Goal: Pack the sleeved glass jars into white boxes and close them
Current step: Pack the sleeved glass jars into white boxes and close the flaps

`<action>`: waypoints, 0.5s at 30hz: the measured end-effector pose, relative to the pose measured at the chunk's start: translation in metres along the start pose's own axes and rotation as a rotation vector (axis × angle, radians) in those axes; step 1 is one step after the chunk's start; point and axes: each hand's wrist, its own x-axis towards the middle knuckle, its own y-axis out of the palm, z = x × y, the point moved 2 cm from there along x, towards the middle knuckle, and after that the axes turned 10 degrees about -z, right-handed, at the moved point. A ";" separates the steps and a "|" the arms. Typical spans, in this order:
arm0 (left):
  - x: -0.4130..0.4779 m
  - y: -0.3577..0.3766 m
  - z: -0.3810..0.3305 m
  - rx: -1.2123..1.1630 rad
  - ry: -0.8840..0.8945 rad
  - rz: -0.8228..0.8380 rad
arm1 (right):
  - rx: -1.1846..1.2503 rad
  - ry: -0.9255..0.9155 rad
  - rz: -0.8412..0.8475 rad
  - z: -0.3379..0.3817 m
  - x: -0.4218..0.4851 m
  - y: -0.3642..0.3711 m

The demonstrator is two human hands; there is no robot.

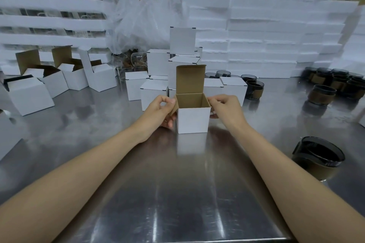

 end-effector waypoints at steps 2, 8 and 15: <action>0.002 -0.001 0.000 -0.018 -0.010 -0.010 | -0.070 -0.055 -0.008 -0.003 0.002 -0.001; 0.000 -0.002 -0.001 -0.155 0.041 -0.135 | -0.137 -0.175 -0.546 -0.016 0.024 -0.033; -0.001 -0.002 -0.003 -0.176 0.110 -0.140 | -0.418 -0.068 -0.694 -0.040 0.069 -0.054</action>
